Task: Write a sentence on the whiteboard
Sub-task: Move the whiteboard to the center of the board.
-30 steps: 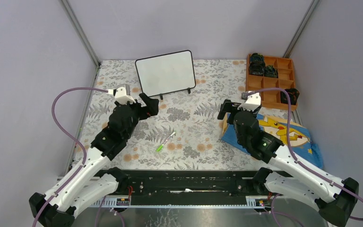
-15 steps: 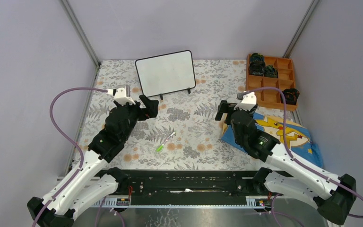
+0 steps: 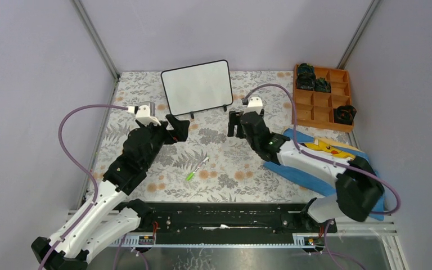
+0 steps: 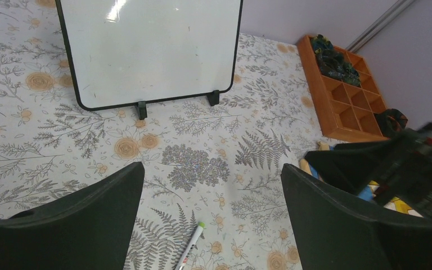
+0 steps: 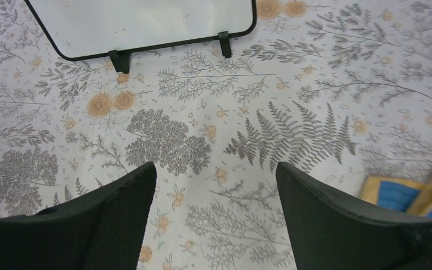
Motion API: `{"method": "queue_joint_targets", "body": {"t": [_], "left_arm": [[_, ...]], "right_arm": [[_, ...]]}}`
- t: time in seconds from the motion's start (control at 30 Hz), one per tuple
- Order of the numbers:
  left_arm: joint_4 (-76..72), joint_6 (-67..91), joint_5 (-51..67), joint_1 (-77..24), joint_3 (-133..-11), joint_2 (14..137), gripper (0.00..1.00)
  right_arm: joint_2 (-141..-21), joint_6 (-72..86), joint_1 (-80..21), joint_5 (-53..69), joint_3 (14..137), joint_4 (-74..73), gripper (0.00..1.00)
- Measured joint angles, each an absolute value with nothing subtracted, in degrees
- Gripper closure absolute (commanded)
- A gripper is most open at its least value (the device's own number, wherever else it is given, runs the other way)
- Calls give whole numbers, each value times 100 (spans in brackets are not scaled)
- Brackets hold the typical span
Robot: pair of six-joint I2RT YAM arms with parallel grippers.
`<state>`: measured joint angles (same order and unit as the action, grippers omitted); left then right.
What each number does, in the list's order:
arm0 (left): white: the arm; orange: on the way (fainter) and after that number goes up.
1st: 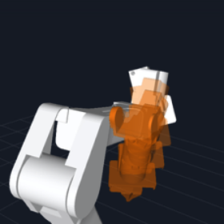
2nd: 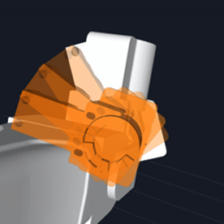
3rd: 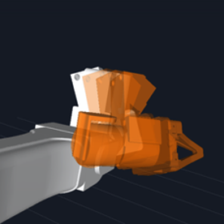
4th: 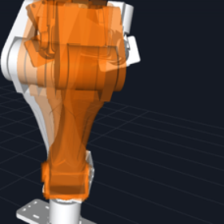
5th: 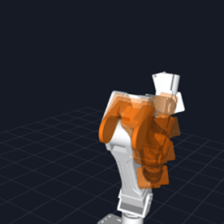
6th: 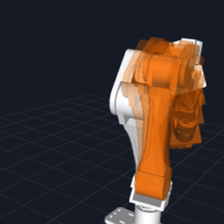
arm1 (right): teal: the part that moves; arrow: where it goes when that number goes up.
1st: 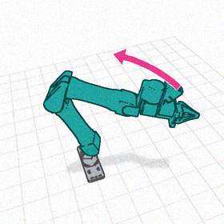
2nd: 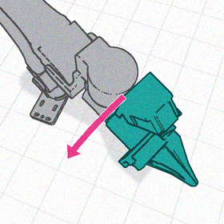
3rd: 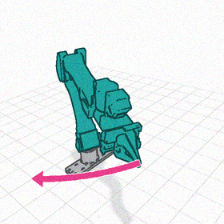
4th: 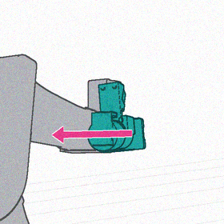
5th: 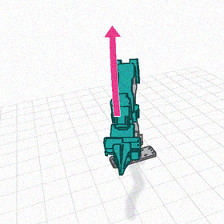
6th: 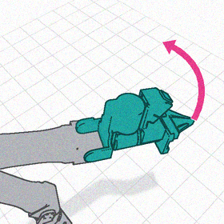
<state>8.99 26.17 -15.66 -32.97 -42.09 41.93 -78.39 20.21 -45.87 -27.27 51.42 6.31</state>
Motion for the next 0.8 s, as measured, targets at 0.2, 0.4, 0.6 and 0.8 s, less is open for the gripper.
{"method": "queue_joint_targets", "body": {"t": [0.2,0.4,0.6,0.8], "left_arm": [[886,2617,-1540,-3297,-4206,4073,1],[884,2617,-1455,-3297,-4206,4071,1],[884,2613,-1428,-3297,-4206,4093,1],[884,2600,-1431,-3297,-4206,4154,1]], "right_arm": [[-9194,2075,-4320,-2375,5719,1022,28],[-10377,2078,-3863,-2021,6248,1323,37],[-11229,2008,-3474,-1774,6987,1361,44],[-11828,1883,-3391,-1466,7767,1347,44]]}}
